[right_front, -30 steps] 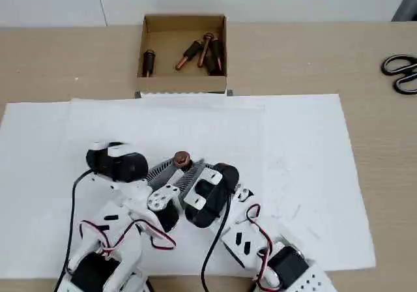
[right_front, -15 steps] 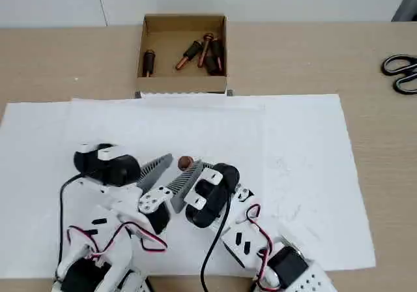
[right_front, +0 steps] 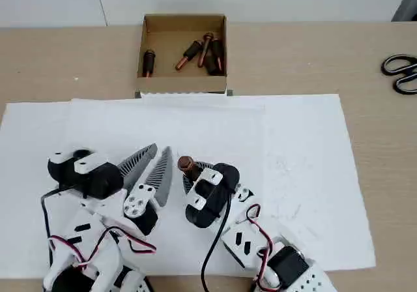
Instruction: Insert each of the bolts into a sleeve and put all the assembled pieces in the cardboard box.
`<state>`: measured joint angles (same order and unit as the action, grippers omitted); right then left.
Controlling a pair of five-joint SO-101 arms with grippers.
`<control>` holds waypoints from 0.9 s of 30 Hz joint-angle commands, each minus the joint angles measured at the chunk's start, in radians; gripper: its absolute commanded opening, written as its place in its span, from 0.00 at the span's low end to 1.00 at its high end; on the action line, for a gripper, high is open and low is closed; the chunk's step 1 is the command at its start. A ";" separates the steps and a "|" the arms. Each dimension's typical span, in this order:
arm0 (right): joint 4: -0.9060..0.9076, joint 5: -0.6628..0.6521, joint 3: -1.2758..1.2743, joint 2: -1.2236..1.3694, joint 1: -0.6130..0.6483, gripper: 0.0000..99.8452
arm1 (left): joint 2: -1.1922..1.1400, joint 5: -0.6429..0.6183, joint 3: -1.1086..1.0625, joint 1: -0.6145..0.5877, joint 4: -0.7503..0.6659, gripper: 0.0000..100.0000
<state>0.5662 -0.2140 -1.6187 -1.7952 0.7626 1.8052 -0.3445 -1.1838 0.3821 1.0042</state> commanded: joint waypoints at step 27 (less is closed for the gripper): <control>-0.262 0.135 0.914 1.040 -0.392 0.00 | 0.008 0.299 -0.461 -0.463 -0.005 0.01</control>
<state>0.3851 -0.0928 -0.8623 -0.9528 0.4020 1.8067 -0.0499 -1.6471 -0.0752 1.0042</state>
